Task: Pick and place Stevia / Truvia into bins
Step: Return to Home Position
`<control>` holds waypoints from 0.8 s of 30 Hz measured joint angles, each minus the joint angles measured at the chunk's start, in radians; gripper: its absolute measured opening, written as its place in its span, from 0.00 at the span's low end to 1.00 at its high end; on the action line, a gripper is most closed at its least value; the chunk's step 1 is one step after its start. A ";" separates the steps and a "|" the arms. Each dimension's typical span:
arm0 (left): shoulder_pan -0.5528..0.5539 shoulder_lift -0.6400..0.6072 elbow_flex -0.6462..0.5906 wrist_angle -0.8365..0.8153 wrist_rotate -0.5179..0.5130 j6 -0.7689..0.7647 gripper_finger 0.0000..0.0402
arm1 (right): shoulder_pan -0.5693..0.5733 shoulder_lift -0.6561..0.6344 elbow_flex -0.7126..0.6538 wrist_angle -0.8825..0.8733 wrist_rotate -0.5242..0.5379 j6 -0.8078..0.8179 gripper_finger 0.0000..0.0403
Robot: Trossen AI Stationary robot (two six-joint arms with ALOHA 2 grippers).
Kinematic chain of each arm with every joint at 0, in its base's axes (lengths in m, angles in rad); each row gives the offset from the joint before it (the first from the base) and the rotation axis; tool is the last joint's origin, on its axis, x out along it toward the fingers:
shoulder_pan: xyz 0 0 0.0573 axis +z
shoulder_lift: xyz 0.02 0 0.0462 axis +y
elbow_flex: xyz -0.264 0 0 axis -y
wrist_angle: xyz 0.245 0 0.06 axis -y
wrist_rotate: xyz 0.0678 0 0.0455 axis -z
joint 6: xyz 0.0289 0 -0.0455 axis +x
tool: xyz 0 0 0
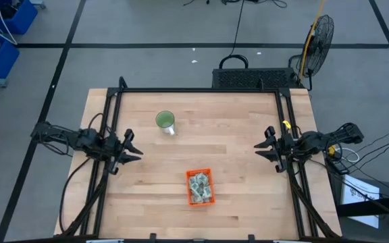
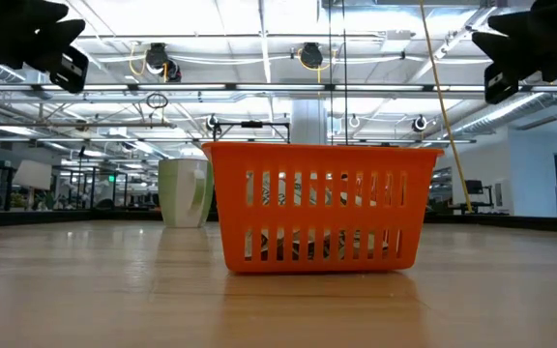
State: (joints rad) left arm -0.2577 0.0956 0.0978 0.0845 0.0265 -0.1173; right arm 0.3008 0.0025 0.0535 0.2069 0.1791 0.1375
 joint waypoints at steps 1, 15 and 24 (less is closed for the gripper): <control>0.000 0.000 -0.003 0.000 0.000 0.000 0.23 | 0.000 0.000 0.000 -0.004 0.000 -0.001 0.25; 0.001 0.008 -0.088 0.066 0.005 -0.022 0.23 | 0.000 0.001 -0.003 -0.016 0.002 0.008 0.25; 0.001 0.008 -0.087 -0.062 -0.066 -0.072 0.23 | 0.000 0.001 -0.004 -0.017 0.002 0.008 0.25</control>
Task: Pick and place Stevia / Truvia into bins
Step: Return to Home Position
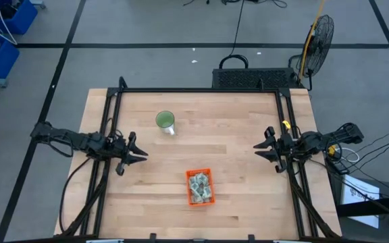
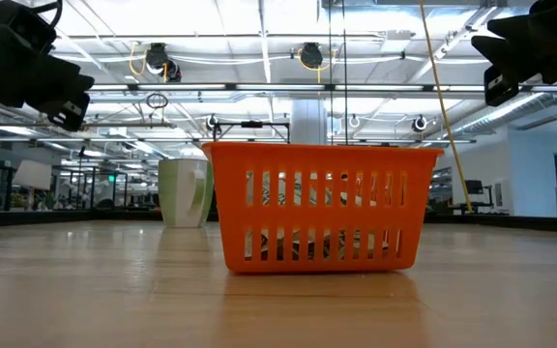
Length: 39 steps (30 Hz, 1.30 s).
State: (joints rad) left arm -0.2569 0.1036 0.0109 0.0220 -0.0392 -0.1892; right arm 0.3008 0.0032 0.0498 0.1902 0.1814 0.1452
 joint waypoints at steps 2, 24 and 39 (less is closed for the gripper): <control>0.000 0.001 0.000 0.002 -0.008 -0.007 0.23 | 0.000 0.000 0.000 0.000 0.000 0.000 0.25; 0.000 0.001 0.000 0.011 -0.013 -0.005 0.23 | 0.000 0.000 -0.001 0.000 0.000 0.000 0.25; 0.000 0.001 0.000 0.012 -0.013 -0.005 0.23 | 0.000 0.000 -0.001 0.000 0.000 0.000 0.25</control>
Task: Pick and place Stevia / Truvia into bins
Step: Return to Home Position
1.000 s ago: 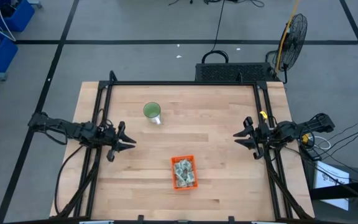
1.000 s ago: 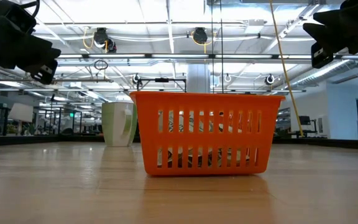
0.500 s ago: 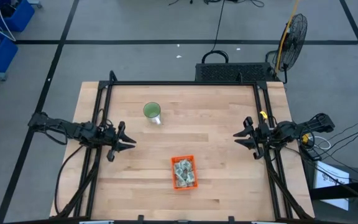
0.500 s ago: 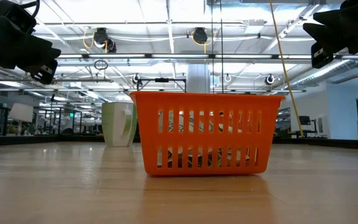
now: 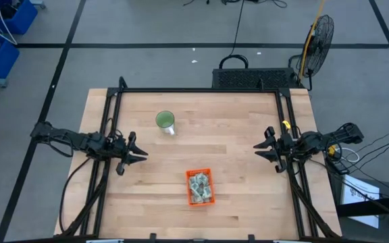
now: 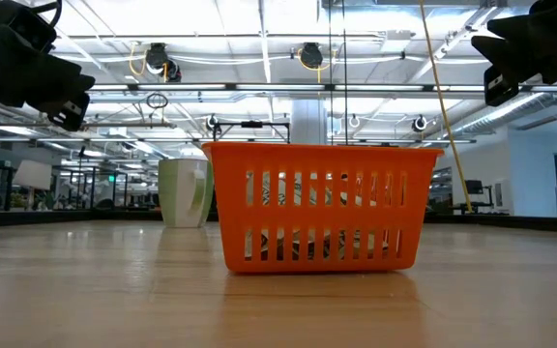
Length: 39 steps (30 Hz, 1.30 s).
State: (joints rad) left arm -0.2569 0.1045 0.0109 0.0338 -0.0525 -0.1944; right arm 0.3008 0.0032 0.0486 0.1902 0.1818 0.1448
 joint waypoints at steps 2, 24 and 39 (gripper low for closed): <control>0.000 0.000 0.000 0.000 0.000 0.000 0.23 | 0.000 0.000 0.000 0.000 0.000 0.000 0.25; 0.000 0.000 0.000 0.000 0.000 0.000 0.23 | 0.000 0.000 0.000 0.000 0.000 0.000 0.25; 0.000 0.000 0.000 0.000 0.000 0.000 0.23 | 0.000 0.000 0.000 0.000 0.000 0.000 0.25</control>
